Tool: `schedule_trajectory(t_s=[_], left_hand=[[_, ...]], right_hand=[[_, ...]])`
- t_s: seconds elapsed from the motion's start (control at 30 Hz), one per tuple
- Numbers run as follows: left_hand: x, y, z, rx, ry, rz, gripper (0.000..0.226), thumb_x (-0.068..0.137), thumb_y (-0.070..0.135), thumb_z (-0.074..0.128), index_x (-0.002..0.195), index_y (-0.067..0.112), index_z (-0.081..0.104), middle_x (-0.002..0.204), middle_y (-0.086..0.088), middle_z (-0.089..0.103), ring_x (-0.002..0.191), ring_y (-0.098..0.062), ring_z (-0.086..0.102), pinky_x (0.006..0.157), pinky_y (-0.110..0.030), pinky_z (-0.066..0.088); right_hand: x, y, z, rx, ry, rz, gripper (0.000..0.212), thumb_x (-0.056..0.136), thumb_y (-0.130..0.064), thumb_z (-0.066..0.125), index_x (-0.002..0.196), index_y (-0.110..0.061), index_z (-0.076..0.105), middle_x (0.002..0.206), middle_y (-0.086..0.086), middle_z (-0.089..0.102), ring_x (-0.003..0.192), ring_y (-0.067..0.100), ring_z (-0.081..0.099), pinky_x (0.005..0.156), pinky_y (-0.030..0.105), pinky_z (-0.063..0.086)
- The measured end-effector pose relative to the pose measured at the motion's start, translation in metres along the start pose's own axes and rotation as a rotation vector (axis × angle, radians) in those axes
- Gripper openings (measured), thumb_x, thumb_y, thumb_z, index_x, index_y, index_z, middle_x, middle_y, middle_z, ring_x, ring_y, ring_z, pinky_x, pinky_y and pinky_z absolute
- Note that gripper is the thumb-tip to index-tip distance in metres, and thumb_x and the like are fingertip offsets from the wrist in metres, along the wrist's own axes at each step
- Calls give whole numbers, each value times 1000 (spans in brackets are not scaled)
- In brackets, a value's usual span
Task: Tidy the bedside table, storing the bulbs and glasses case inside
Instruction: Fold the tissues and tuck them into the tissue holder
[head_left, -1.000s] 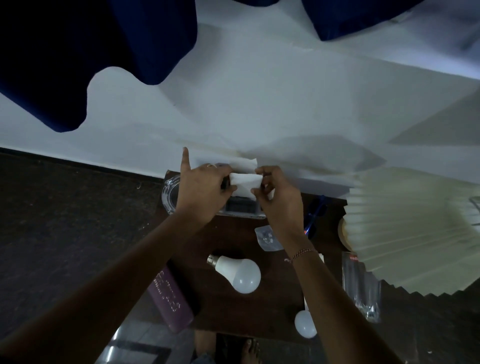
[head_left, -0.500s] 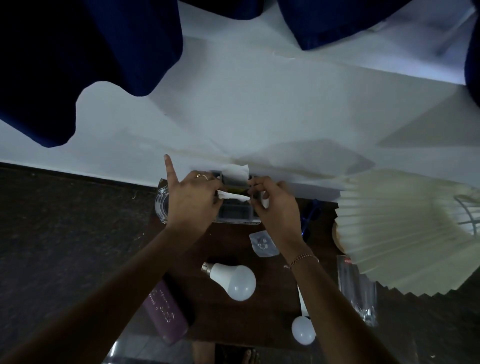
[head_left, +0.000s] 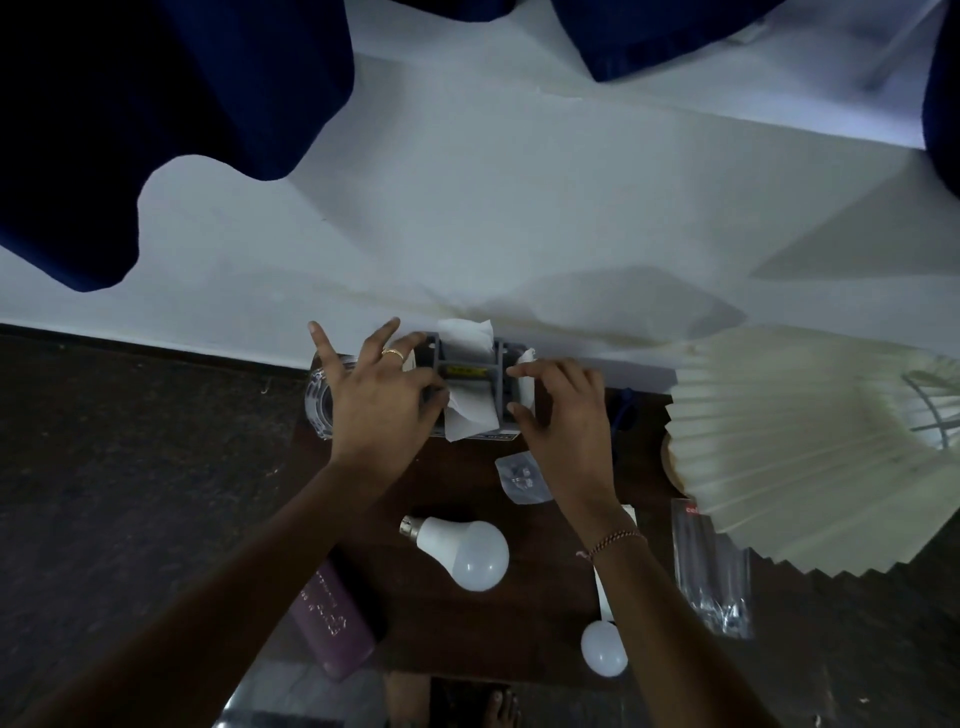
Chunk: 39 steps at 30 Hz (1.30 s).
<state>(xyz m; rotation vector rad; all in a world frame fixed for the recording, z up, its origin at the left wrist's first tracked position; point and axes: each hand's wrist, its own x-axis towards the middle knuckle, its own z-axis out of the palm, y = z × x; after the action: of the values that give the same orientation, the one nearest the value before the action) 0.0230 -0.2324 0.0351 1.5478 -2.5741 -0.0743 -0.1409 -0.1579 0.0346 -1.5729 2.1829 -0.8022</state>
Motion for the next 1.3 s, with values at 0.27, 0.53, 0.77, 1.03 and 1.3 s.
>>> schedule_trajectory(t_s=[0.27, 0.53, 0.77, 1.03, 1.3], left_hand=[[-5, 4, 1, -48, 56, -15, 33, 74, 30, 60, 106, 24, 66, 138, -5, 51, 140, -23, 31, 105, -73, -3], [-17, 6, 8, 119, -12, 265, 47, 71, 59, 60, 101, 23, 65, 135, -8, 52, 138, -26, 30, 103, -74, -4], [-7, 6, 4, 135, 44, 275, 10, 75, 34, 66, 75, 25, 70, 126, -5, 58, 134, -25, 35, 103, -77, 0], [34, 11, 0, 53, 72, 50, 12, 76, 31, 65, 85, 25, 70, 129, -3, 56, 138, -24, 32, 104, -74, -4], [22, 11, 7, 5, 143, -18, 22, 77, 24, 64, 99, 25, 63, 135, -4, 48, 138, -25, 31, 108, -68, 5]], right_hand=[[-11, 2, 1, 44, 142, 17, 34, 77, -8, 69, 107, -21, 62, 121, 5, 52, 116, 16, 33, 89, 23, 37], [-35, 11, 2, 30, 159, 46, 35, 77, -11, 70, 108, -23, 62, 126, 4, 49, 119, 18, 32, 94, 29, 42], [-48, 20, 3, 56, 150, 70, 33, 77, -9, 68, 106, -21, 63, 124, 5, 52, 117, 15, 32, 90, 28, 41], [-32, 13, 9, 65, 99, 73, 29, 81, -15, 62, 109, -22, 60, 120, 3, 54, 115, 16, 37, 91, 28, 44], [-14, -3, 24, -185, -82, 10, 30, 90, -29, 52, 119, -24, 58, 141, 6, 43, 134, 28, 29, 105, 46, 30]])
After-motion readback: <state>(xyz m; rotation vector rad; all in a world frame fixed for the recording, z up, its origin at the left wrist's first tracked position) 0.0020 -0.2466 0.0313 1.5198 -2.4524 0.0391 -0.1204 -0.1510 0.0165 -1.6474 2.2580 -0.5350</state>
